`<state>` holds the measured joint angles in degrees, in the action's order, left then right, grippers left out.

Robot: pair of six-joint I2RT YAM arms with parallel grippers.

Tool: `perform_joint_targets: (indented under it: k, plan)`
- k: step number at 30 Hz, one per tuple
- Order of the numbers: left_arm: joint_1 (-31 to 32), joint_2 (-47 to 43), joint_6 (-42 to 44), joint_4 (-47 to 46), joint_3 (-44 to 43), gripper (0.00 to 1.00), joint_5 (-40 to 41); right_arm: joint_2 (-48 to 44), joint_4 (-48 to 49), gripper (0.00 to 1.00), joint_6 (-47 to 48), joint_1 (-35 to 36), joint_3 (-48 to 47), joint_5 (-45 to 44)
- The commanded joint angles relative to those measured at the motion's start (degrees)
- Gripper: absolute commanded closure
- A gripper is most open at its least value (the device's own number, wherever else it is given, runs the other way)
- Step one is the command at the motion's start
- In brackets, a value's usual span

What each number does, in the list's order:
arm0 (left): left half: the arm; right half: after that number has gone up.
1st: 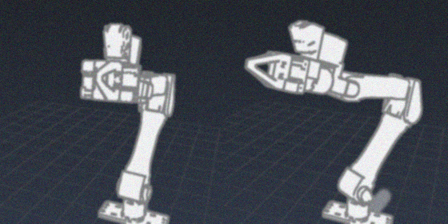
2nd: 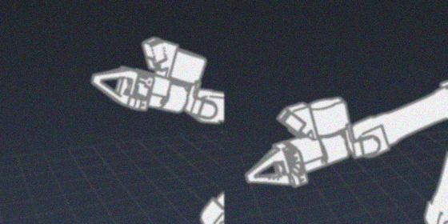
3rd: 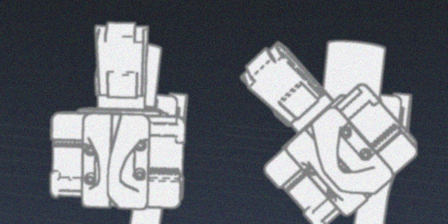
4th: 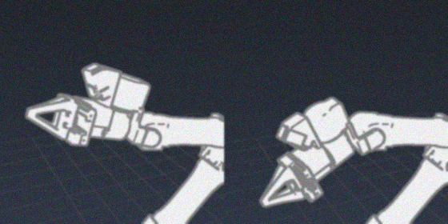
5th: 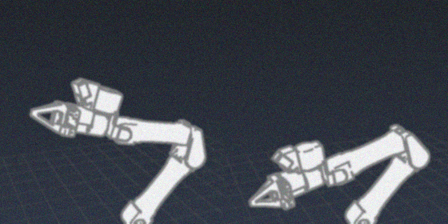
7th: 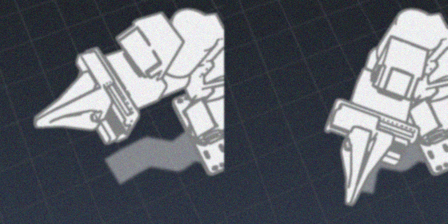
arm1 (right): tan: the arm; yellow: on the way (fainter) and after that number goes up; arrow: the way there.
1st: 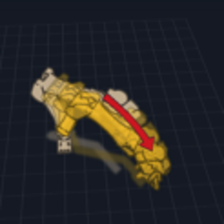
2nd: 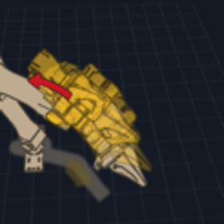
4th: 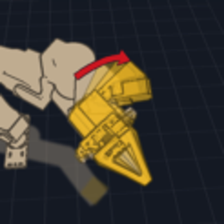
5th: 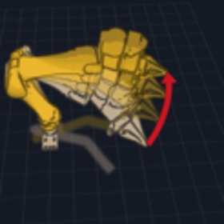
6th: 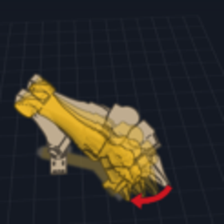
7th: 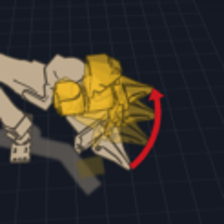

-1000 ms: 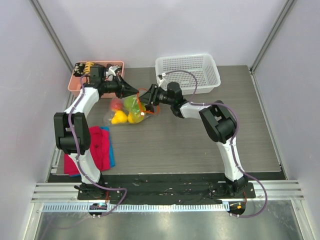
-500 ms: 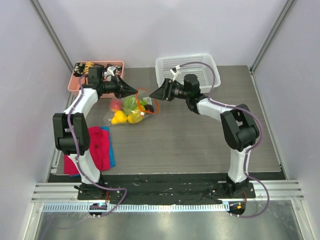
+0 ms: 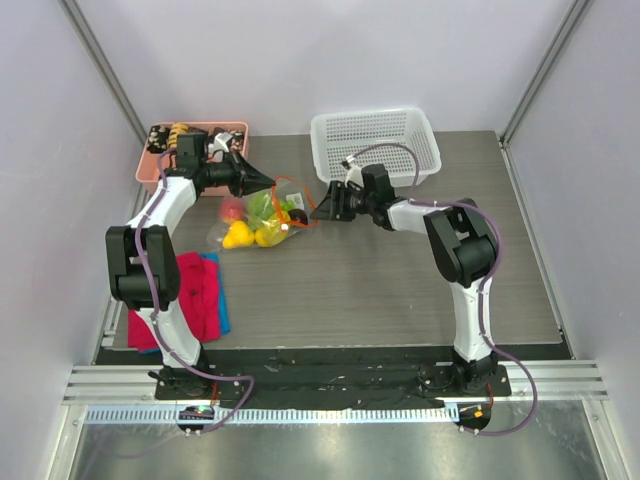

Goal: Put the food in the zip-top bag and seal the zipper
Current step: Zip the zipper food storage bag at the center of the board.

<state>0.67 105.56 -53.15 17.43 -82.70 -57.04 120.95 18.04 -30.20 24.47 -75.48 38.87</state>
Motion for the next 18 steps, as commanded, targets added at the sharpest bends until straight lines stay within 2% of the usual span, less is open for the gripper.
perform_joint_targets:
  k: [1, 7, 8, 10, 12, 13, 16, 17, 18]
  plan:
    - [-0.5, -3.4, 1.6, -0.5, -0.6, 1.00, -1.5, 1.0, -0.2, 0.43, 1.0, 1.3, -2.3, -0.6]
    - [-0.4, -3.3, 2.3, 0.3, -1.3, 1.00, -1.3, 2.8, 1.1, 0.57, -0.4, 2.2, -3.7, -1.3]
    - [-0.4, -3.5, 2.6, 0.9, -1.2, 1.00, -1.2, 3.1, 1.7, 0.65, -0.7, 2.3, -3.7, -1.3]
    - [-0.4, -3.7, 3.1, 1.7, -1.4, 1.00, -1.2, 3.1, 3.1, 0.73, -1.7, 2.3, -3.8, -1.0]
    - [-0.5, -3.9, 4.2, 2.8, -1.5, 1.00, -1.1, 3.2, 4.6, 0.88, -2.7, 2.2, -3.7, -0.6]
    - [-0.4, -4.0, 4.9, 3.7, -1.9, 1.00, -1.0, 3.2, 5.3, 0.98, -4.6, 2.2, -3.8, 0.7]
    - [-0.5, -4.1, 9.6, 8.7, -4.1, 1.00, 0.0, 0.9, 8.7, 0.99, -9.4, 2.0, -1.8, 3.3]
    - [-0.5, -4.1, 14.3, 10.9, -5.3, 1.00, 1.5, -0.8, 9.6, 0.99, -12.7, 2.1, -0.8, 3.8]
    - [-0.4, -4.1, 16.7, 16.3, -6.5, 1.00, 2.3, -4.3, 12.4, 0.99, -15.2, 2.1, 1.5, 4.5]
